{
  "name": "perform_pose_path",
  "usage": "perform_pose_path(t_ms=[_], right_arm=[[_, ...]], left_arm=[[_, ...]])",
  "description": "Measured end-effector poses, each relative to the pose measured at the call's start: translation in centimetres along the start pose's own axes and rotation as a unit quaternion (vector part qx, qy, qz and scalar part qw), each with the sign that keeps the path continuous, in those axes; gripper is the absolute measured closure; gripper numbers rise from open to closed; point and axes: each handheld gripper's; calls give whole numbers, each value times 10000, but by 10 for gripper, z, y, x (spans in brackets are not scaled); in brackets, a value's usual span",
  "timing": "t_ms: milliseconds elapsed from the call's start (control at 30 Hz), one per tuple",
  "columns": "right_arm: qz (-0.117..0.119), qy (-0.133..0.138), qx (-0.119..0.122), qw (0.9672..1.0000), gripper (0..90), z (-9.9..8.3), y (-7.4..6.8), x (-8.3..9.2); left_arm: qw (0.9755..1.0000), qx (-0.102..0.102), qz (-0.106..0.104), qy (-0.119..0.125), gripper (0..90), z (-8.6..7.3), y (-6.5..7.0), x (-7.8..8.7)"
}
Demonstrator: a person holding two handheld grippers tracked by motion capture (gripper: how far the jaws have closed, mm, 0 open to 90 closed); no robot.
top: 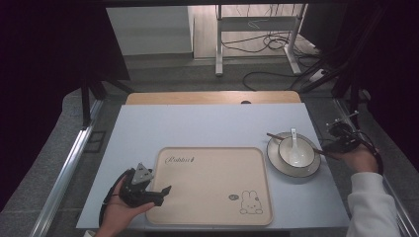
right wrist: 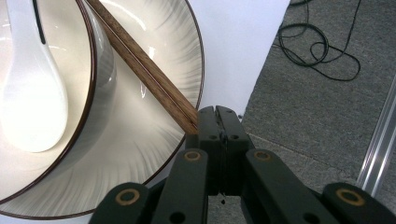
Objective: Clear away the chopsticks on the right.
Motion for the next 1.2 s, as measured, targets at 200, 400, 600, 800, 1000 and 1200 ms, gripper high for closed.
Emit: perform_pose_path(t_ms=[200,400,600,800,1000,1200], right_arm=[[19,-19,70,10000,893,1,-3,-2],[6,12,98,10000,892,1,-4,-3],[-9,54,128,9999,893,2,-4,-3],[10,47,162,9999,893,2,-4,-3],[4,51,216,9998,892,2,-5,-4],[-1,62,219,9997,892,2,-5,-4]], left_arm=[[10000,-7,1,1,151,0,0,0],[10000,-11,2,-4,151,0,0,0],[10000,-16,-2,-17,151,0,0,0],[10000,-20,5,-8,151,0,0,0],[10000,-21,0,-24,151,0,0,0],[10000,-10,-3,-17,151,0,0,0]])
Point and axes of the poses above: each handheld gripper's, and its own axes: x roughly backward along the jaws, z roughly out of its top, y roughly to its right, and after that the axes turned 9 degrees about -z, right-handed
